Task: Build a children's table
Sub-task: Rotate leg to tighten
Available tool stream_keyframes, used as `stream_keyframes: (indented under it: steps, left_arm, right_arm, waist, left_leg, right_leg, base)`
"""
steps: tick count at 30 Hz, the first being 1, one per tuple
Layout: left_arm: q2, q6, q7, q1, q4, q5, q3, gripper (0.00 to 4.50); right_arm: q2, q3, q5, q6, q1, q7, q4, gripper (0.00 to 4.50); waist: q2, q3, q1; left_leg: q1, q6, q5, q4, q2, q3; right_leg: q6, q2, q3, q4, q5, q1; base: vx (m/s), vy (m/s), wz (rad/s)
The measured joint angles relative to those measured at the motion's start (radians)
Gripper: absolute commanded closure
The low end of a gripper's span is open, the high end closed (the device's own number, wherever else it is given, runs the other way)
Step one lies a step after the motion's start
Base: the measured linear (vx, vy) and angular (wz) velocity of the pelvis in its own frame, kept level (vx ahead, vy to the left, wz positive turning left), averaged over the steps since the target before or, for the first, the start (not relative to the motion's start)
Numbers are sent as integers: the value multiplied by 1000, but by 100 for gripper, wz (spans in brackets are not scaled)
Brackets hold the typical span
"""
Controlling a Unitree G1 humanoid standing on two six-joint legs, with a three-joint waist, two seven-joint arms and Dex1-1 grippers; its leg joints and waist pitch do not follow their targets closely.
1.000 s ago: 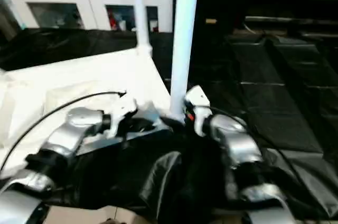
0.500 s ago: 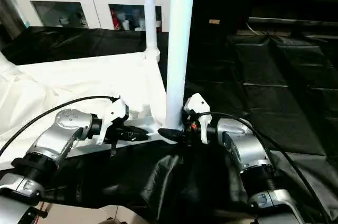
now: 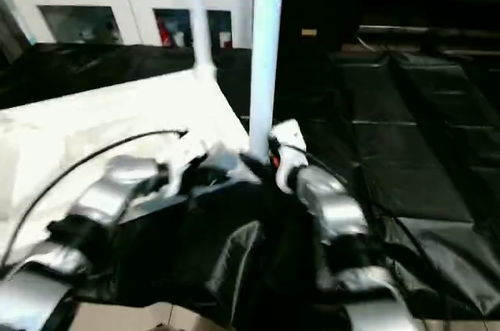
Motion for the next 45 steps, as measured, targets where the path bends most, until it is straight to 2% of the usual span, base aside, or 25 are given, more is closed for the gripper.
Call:
stream_keyframes:
  steps: [6,7,10,12,14,16,23,29,31,34,36,38,40,45]
  left_arm:
    - [-9,-2,18,-9,14,3,8,450]
    - [-9,-2,17,-9,14,3,8,450]
    - [-5,-4,-3,-9,14,3,11,450]
    - [2,-4,-29,-4,8,-3,14,450]
    - [22,-4,-68,17,-25,-8,13,450]
    - [39,-5,-99,31,-43,-16,13,450]
    - [100,-11,-264,92,-134,-48,-13,450]
    - [146,-1,-368,132,-197,-74,-34,450]
    - [154,2,-379,136,-206,-79,-34,450]
    - [158,6,-390,144,-217,-81,-36,450]
    - [158,8,-393,144,-218,-81,-36,450]
    - [152,9,-389,144,-218,-81,-36,450]
    - [147,9,-368,144,-216,-80,-35,450]
    - [115,9,-289,123,-185,-60,-30,450]
  right_arm:
    - [13,-2,-19,-47,-15,-29,35,182]
    - [13,-3,-16,-47,-15,-27,35,127]
    - [1,-3,-15,-45,-13,26,32,106]
    - [-15,3,-16,-47,-6,73,24,76]
    - [-53,38,-16,-64,12,154,5,64]
    - [-73,59,-16,-71,21,214,-9,64]
    - [-193,122,15,-85,90,493,-108,64]
    - [-245,155,55,-68,124,632,-166,64]
    - [-251,158,61,-61,126,649,-174,89]
    - [-258,158,62,-53,127,662,-177,101]
    - [-259,158,64,-45,127,666,-180,139]
    - [-256,157,64,-42,128,656,-180,140]
    - [-245,156,62,-39,129,629,-180,169]
    - [-203,125,48,-34,122,510,-156,182]
  waist:
    - [1,0,0]
    - [1,0,0]
    - [1,0,0]
    - [1,0,0]
    - [1,0,1]
    - [1,0,-1]
    - [1,0,17]
    - [0,0,26]
    - [-1,0,26]
    - [-1,0,27]
    - [-1,0,27]
    - [-1,0,27]
    - [-1,0,27]
    - [0,0,20]
  left_leg:
    - [-1,0,0,-2,0,0]
    - [-1,0,0,-2,0,0]
    - [-1,0,0,-2,0,0]
    - [-1,0,0,-2,0,0]
    - [-1,0,0,-4,0,0]
    - [-1,0,0,-4,0,0]
    - [-1,0,0,-4,1,1]
    - [-1,0,0,-3,1,1]
    - [-2,0,0,-2,1,1]
    - [-2,0,0,-2,1,1]
    - [-1,0,0,-2,1,1]
    - [-2,0,0,-2,1,1]
    - [-1,0,0,-2,1,1]
    - [-1,0,0,-1,1,1]
  right_leg:
    - [0,0,0,-2,0,0]
    - [0,0,0,-2,0,0]
    - [0,0,0,-2,0,0]
    - [0,0,0,-2,0,0]
    - [0,0,-1,-3,0,0]
    - [0,0,-1,-3,0,-1]
    - [0,0,-1,-3,0,0]
    - [0,0,-1,-3,0,0]
    - [0,0,-1,-3,0,0]
    - [0,0,-1,-3,0,0]
    - [0,0,-1,-3,0,0]
    - [0,0,-1,-3,0,0]
    - [0,0,-1,-3,0,0]
    - [0,0,-1,-3,0,1]
  base:
    - [0,0,0]
    - [0,0,0]
    - [0,0,0]
    - [0,0,0]
    - [0,0,0]
    - [0,0,0]
    - [0,0,0]
    - [0,0,0]
    - [0,0,0]
    - [0,0,0]
    - [0,0,0]
    - [0,0,0]
    - [0,0,0]
    - [0,0,0]
